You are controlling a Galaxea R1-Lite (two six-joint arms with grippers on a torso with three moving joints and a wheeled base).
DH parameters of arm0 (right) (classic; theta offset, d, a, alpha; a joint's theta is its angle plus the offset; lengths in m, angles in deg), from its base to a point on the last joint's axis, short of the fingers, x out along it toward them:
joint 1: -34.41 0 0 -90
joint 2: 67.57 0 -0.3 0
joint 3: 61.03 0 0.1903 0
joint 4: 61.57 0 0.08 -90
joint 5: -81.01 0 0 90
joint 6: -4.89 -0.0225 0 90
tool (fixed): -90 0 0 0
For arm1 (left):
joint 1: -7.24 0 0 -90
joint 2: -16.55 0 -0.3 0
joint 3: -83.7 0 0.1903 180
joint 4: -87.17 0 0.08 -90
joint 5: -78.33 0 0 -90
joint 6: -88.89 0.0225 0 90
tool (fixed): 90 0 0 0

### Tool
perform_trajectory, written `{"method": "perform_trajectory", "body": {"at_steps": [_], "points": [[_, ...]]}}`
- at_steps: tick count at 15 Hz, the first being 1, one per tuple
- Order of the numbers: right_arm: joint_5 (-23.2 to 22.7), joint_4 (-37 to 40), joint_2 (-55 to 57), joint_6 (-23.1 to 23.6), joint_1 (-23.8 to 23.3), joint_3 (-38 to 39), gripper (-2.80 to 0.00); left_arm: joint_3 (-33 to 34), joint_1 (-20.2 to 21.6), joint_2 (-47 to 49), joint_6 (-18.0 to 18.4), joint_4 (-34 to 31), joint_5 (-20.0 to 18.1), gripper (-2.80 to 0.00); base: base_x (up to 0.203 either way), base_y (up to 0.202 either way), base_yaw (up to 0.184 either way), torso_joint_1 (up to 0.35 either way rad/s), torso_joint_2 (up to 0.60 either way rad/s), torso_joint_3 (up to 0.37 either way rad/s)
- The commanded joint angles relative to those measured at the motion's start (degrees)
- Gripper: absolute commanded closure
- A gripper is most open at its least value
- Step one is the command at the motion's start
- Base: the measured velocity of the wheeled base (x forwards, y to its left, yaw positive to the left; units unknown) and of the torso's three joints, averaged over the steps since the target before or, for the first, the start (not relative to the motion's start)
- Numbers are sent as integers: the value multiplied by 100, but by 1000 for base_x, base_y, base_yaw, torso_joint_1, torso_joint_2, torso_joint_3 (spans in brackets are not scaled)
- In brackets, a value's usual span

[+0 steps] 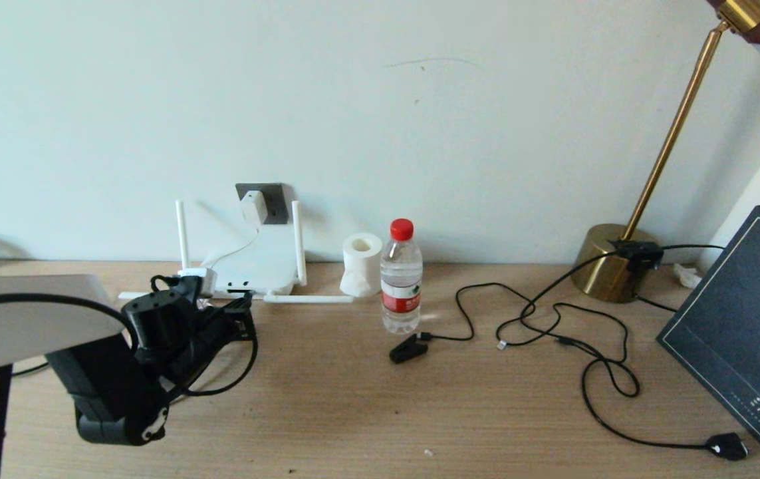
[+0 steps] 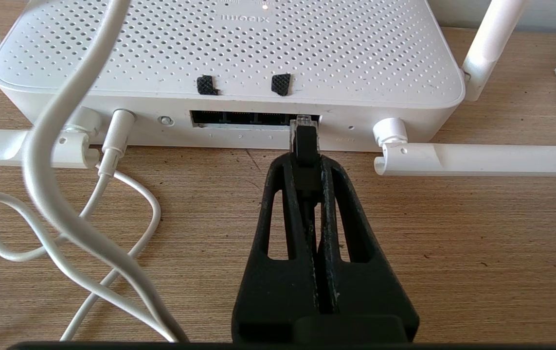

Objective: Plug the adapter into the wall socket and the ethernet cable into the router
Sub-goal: Plug cable into router interface

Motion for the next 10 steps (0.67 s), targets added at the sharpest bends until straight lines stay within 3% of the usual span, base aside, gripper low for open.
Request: {"method": "perform_trajectory", "body": {"at_steps": [1,10], "points": [[-6,10,9,5,2,0,0,28,1,-9,-1,47,0,0,0,0,0,0,0,0],[-6,10,9,5,2,0,0,-1,1,-27,-1,47,0,0,0,0,0,0,0,0]]}}
